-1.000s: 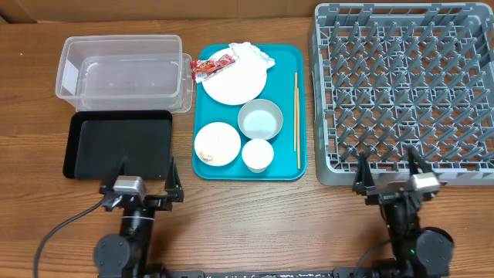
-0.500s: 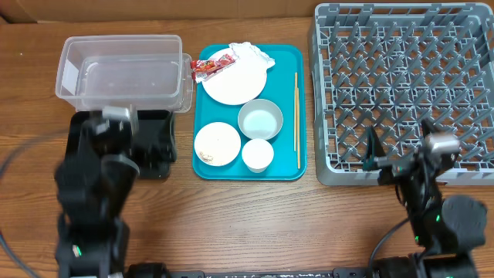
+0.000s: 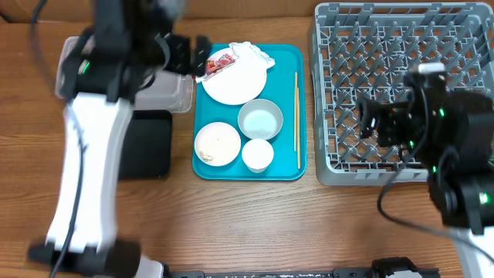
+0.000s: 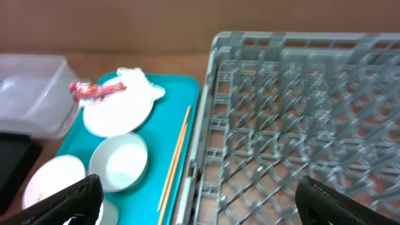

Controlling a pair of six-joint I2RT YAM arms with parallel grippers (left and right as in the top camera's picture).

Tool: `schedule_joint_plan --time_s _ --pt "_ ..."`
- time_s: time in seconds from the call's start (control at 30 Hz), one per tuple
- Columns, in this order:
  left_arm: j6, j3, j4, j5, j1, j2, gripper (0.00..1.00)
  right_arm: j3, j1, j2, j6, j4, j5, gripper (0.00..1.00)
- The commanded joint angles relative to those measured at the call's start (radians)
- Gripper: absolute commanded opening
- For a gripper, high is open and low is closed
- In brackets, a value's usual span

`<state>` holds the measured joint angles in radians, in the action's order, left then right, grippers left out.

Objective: Sort waste into correct bins and load items into the dishwasher
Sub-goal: 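Reach the left gripper to the tissue and red wrapper on the plate, then grasp the tissue and wrapper with the left gripper and lift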

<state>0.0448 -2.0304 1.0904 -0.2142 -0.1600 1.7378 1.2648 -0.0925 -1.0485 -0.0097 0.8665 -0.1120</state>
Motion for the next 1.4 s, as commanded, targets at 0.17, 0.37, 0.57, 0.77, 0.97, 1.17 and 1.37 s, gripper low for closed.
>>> schedule_joint_plan --time_s 0.17,0.37,0.57,0.77,0.97,1.17,1.37 --pt "0.123 -0.393 0.174 0.08 -0.076 0.411 1.0 0.045 -0.002 -0.116 0.014 0.014 -0.139 1.0" --pt "0.133 -0.393 0.055 -0.032 -0.083 0.565 1.0 0.045 -0.002 -0.159 0.013 0.066 -0.26 1.0" --pt "0.21 -0.393 -0.055 0.062 -0.097 0.708 1.0 0.045 -0.002 -0.168 0.004 0.106 -0.256 1.0" --pt "0.211 -0.393 -0.118 0.144 -0.118 0.797 1.0 0.045 -0.002 -0.168 0.002 0.113 -0.256 1.0" --pt "0.21 -0.393 -0.141 0.143 -0.125 0.826 1.0 0.045 -0.002 -0.168 0.002 0.114 -0.256 1.0" --pt "0.21 -0.385 -0.143 0.143 -0.13 0.84 1.0 0.045 -0.002 -0.168 0.002 0.114 -0.256 1.0" --pt "0.21 -0.385 -0.142 0.135 -0.132 0.873 1.0 0.045 -0.002 -0.168 0.002 0.114 -0.256 1.0"
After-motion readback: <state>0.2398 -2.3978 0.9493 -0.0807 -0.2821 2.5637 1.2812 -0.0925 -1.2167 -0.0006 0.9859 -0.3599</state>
